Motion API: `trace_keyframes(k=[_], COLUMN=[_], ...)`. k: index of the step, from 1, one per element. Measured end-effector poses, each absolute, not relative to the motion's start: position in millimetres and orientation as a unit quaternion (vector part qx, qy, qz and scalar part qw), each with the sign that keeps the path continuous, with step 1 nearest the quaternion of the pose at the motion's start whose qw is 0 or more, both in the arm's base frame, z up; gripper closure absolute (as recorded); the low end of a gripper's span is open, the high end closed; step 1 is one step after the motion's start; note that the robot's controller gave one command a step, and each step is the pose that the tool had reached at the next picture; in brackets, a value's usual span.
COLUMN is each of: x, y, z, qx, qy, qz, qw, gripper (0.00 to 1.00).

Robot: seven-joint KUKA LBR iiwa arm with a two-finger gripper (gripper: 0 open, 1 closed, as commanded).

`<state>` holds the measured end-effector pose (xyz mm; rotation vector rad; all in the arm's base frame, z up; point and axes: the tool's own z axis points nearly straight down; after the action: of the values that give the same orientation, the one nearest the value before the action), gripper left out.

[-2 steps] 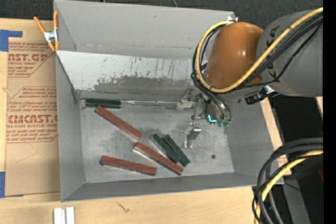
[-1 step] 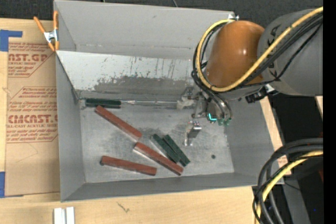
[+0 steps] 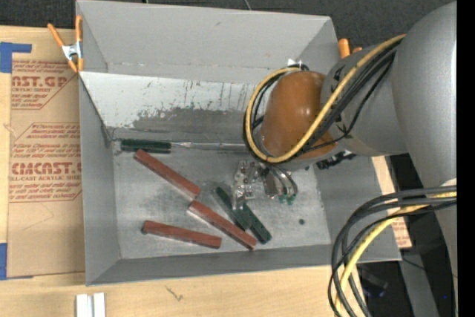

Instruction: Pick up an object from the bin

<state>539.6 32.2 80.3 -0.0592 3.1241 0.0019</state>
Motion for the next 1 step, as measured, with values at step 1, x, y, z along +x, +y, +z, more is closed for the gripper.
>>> trace_keyframes(k=[1], x=[541.9], y=[32.4], z=[78.6], qx=[-0.018], qy=[1.0], qz=[0.001], qw=[0.015], gripper=[0.0])
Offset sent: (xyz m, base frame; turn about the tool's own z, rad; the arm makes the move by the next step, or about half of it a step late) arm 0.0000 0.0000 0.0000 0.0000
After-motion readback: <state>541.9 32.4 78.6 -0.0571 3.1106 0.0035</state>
